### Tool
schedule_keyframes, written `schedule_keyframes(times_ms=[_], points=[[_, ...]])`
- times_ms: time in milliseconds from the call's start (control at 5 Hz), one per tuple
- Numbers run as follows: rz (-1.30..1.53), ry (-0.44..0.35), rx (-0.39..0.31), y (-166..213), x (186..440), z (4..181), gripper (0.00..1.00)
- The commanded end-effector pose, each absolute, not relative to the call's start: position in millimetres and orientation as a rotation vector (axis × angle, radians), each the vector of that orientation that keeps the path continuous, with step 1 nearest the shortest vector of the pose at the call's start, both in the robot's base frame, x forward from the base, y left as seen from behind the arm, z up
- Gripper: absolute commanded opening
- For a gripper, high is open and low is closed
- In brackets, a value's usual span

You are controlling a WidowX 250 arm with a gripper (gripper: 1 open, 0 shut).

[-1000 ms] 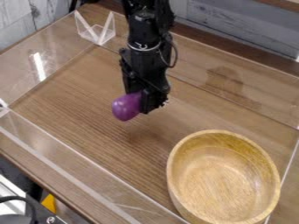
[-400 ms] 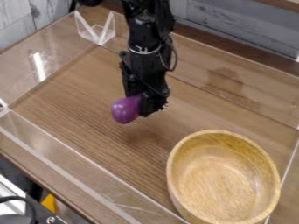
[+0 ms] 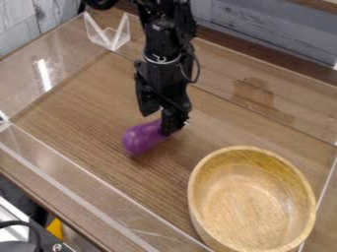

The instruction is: Remove the purple eggplant from inside the brown bowl and put it on the table

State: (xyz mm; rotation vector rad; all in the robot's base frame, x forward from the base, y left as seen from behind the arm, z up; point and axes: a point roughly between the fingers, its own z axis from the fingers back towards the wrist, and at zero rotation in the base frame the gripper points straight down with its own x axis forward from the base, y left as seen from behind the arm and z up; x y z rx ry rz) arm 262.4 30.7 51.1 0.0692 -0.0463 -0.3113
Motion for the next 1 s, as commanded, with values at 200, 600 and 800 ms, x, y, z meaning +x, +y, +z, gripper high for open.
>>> schedule_keyframes(times_ms=[200,600,800], points=[[-0.282,-0.095,0.05,27.4,266.9,74.5,1.0],[-0.249,-0.108,0.028,27.7,270.7,91.6,1.0],[-0.228,-0.137,0.026,36.0,276.3,109.9,1.0]])
